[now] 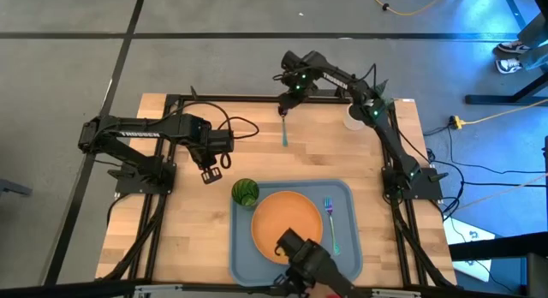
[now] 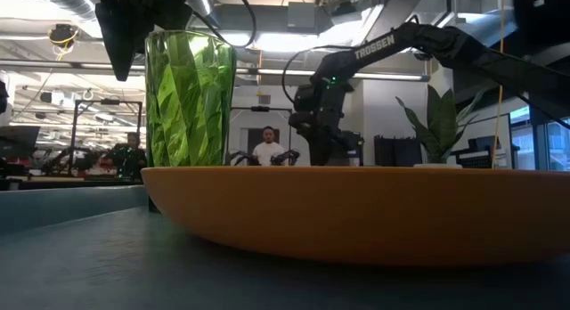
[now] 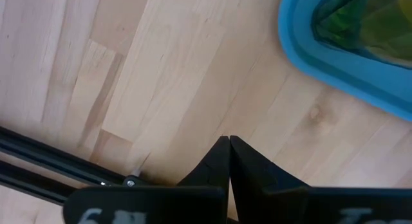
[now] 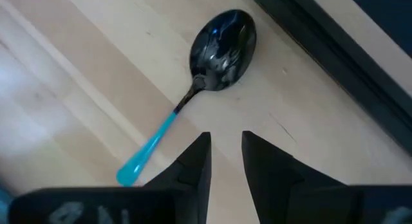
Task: Pick and place plate/cup/fork/spoon on tray
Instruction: Put the blue spoon on the right side of the green fork on the gray serving tray
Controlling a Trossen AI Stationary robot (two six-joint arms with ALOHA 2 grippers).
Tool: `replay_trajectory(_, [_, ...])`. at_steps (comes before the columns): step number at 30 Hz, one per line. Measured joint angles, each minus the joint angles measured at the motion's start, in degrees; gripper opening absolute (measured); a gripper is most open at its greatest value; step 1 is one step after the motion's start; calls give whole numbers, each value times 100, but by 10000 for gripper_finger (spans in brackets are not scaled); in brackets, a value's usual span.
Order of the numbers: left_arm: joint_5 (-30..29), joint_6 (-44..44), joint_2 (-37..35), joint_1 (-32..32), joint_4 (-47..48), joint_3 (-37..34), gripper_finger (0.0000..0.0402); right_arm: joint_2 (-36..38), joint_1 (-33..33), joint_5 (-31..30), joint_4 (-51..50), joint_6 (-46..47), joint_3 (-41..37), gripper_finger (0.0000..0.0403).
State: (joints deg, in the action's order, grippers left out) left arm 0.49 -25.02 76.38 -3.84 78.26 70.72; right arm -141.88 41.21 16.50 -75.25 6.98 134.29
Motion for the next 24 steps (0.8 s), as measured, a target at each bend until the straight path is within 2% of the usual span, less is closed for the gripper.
replay_trajectory(6, [0, -4, 0, 0, -2, 0, 0, 0, 100, 386, 265, -564, -3, 92])
replay_trajectory(13, [0, 2, 0, -2, -87, 0, 0, 0, 100, 412, 419, -585, -3, 92])
replay_trajectory(19, [-183, 9, 0, -9, -373, 0, 0, 25, 100, 418, 90, -735, 73, 92])
replay_trajectory(24, [-260, 161, 4, -280, -620, 0, 0, 283, 100, 336, -355, -1080, 69, 57])
